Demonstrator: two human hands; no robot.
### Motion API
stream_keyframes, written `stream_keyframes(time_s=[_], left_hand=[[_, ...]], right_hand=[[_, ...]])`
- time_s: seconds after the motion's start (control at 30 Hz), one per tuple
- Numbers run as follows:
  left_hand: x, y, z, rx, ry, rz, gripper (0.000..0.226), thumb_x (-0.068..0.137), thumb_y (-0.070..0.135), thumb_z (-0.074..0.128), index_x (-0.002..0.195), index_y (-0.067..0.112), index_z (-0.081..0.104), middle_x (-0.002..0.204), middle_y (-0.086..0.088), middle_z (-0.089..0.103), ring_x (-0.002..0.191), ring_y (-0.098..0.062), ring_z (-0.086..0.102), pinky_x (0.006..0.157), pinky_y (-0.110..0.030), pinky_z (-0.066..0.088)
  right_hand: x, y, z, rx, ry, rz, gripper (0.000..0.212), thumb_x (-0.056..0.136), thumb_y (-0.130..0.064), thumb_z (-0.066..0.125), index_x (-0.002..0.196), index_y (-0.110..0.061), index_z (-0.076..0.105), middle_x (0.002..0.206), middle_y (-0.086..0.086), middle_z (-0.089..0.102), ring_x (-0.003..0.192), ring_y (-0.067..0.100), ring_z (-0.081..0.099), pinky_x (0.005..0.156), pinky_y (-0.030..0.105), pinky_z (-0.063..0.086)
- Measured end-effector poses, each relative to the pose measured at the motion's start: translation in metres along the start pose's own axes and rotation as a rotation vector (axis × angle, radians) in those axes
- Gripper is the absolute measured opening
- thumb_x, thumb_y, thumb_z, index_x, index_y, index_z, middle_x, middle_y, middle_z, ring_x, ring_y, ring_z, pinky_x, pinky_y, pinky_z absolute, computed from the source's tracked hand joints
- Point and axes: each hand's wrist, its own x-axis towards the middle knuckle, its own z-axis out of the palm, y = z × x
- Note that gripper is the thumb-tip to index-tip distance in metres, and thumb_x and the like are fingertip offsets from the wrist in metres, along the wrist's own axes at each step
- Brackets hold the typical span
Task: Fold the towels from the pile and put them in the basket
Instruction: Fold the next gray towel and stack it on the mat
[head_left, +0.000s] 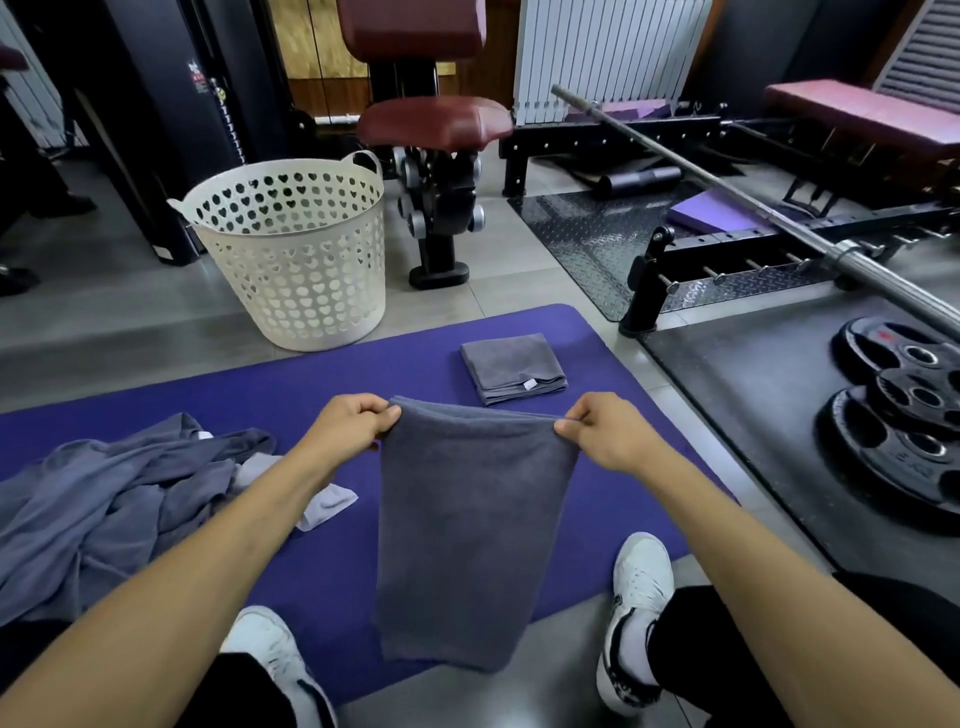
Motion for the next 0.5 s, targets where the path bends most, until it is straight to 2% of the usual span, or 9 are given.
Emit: stream_keyframes(time_s=[0.03,0.1,0.17,0.23,0.3,0.4,0.5], left_hand=[[0.009,0.000,0.005,0.044,0.036,-0.020,0.020,0.095,0.019,0.064,0.078,0.009,0.068,0.074,-0.002,0.062,0.073,-0.015,0.056,0.074,-0.031,0.049],[0.029,0.004,0.012,0.081,0.132,-0.041,0.021,0.095,0.019,0.063,0.077,0.009,0.066,0.071,-0.002,0.059,0.072,-0.018,0.052,0.069,-0.029,0.044],[0.050,0.017,0.013,0.053,0.254,-0.021,0.021,0.096,0.022,0.061,0.078,0.011,0.064,0.072,0.000,0.059,0.071,-0.017,0.052,0.061,-0.026,0.040],[0.062,0.035,0.009,0.059,0.340,0.051,0.018,0.098,0.025,0.058,0.088,0.012,0.065,0.079,0.001,0.062,0.071,-0.012,0.054,0.058,-0.024,0.038],[0.068,0.049,0.001,0.062,0.364,0.155,0.016,0.099,0.026,0.056,0.096,0.012,0.063,0.085,0.002,0.064,0.073,-0.009,0.055,0.059,-0.022,0.039],[0.064,0.052,-0.006,0.062,0.351,0.263,0.014,0.101,0.024,0.053,0.099,0.013,0.060,0.083,0.002,0.062,0.070,-0.008,0.053,0.060,-0.019,0.040],[0.055,0.029,-0.002,0.070,0.320,0.274,0.012,0.101,0.020,0.053,0.098,0.011,0.059,0.077,0.003,0.061,0.062,-0.007,0.049,0.051,-0.011,0.037]], right_hand=[[0.010,-0.004,0.003,-0.029,0.002,-0.005,0.027,0.097,-0.025,0.060,0.088,0.001,0.063,0.087,0.017,0.068,0.083,0.029,0.062,0.063,0.029,0.041],[0.027,-0.014,0.005,-0.006,0.040,-0.016,0.022,0.099,-0.022,0.054,0.097,-0.001,0.059,0.092,0.014,0.064,0.091,0.031,0.059,0.067,0.030,0.039],[0.049,-0.025,0.001,0.035,0.136,-0.075,0.015,0.100,-0.019,0.049,0.101,-0.005,0.055,0.095,0.009,0.061,0.089,0.029,0.056,0.068,0.031,0.039],[0.066,-0.032,-0.008,0.026,0.236,-0.140,0.011,0.100,-0.019,0.046,0.104,-0.010,0.052,0.095,0.012,0.062,0.085,0.031,0.057,0.068,0.033,0.041],[0.077,-0.039,-0.019,0.066,0.305,-0.204,0.009,0.101,-0.020,0.047,0.107,-0.014,0.052,0.092,0.013,0.064,0.081,0.030,0.058,0.066,0.032,0.040],[0.075,-0.038,-0.025,0.171,0.321,-0.328,0.003,0.101,-0.015,0.050,0.103,-0.018,0.051,0.083,0.006,0.062,0.074,0.023,0.055,0.063,0.031,0.037],[0.063,-0.022,-0.010,0.187,0.245,-0.390,0.002,0.101,-0.015,0.051,0.102,-0.016,0.050,0.071,-0.004,0.055,0.059,0.003,0.050,0.058,0.022,0.039]])
